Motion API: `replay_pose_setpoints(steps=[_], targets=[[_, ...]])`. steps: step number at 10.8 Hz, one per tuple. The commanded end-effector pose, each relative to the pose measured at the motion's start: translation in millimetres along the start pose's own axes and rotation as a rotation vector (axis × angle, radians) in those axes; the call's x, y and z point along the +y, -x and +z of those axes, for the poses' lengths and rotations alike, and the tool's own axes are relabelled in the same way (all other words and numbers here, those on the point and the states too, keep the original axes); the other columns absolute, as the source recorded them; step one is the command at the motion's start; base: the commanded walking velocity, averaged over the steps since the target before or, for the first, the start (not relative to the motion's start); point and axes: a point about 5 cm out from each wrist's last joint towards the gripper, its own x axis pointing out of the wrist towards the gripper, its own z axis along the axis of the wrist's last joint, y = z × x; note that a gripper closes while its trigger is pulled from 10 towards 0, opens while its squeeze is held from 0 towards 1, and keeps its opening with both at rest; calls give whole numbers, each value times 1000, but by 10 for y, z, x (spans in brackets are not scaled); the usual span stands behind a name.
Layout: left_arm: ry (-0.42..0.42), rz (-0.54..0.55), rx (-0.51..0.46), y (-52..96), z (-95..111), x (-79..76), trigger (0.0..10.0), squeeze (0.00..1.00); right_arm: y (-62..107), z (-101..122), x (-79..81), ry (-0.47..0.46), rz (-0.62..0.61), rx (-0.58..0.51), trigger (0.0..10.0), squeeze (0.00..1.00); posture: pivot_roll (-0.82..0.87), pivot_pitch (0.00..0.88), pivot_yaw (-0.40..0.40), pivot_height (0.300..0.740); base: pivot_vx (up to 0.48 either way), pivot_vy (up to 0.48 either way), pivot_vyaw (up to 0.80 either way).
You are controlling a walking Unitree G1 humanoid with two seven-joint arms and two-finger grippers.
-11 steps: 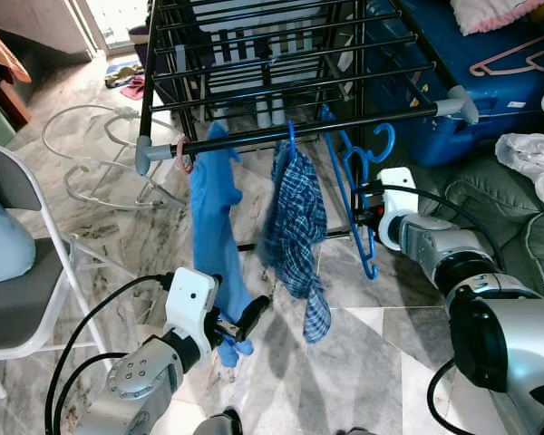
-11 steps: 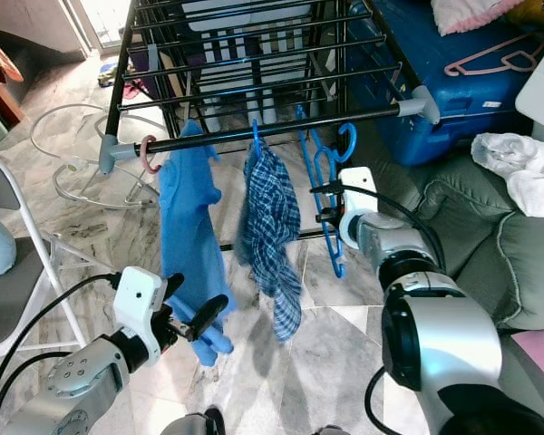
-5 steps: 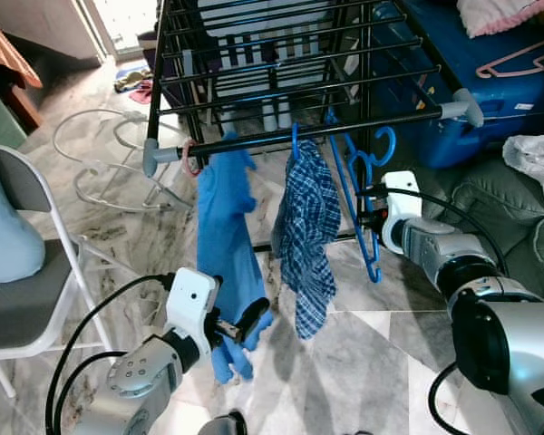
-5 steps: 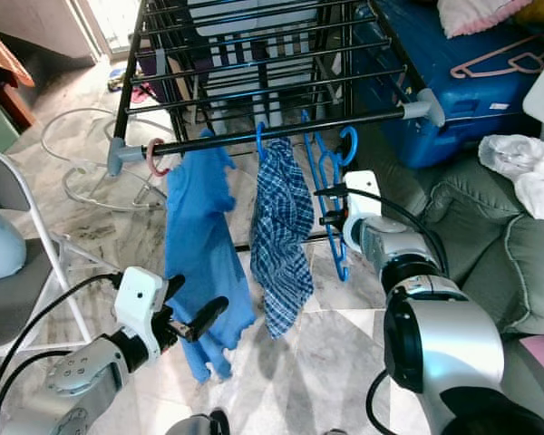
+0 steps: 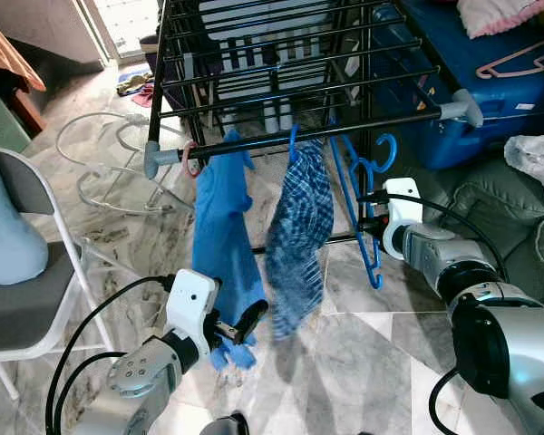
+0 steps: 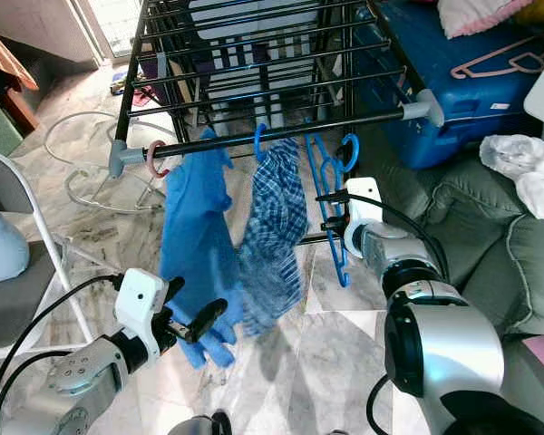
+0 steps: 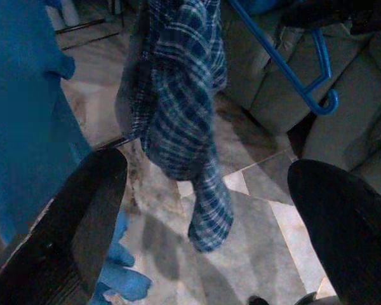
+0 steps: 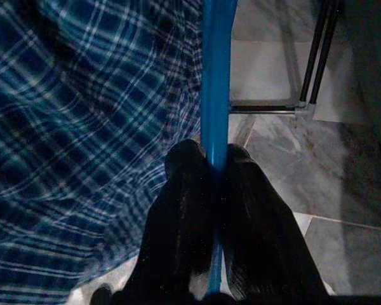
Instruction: Hang hanger
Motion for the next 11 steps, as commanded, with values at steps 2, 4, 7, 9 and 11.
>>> replay_pose_setpoints(steps=[2, 4, 7, 9, 11], targets=[[-21, 16, 10, 10, -5, 54, 10000, 0, -8, 27, 35, -6, 8, -13, 10000, 0, -8, 89, 143, 740, 0, 0, 0], [-19, 17, 10, 5, -3, 46, 10000, 0, -11, -26, 31, -10, 11, 4, 10000, 0, -9, 92, 141, 740, 0, 0, 0], [-26, 62, -68, 39, 75, 63, 10000, 0, 11, 44, -24, 45, -5, -47, 10000, 0, -15, 91, 127, 740, 0, 0, 0], [-48, 184, -125, 84, 133, 146, 10000, 0, 31, -46, -68, 45, -14, -97, 10000, 0, -50, 95, 124, 740, 0, 0, 0], [-42, 252, -156, 124, 150, 202, 10000, 0, 149, -316, -55, -18, -60, -191, 10000, 0, -82, 94, 124, 740, 0, 0, 0]])
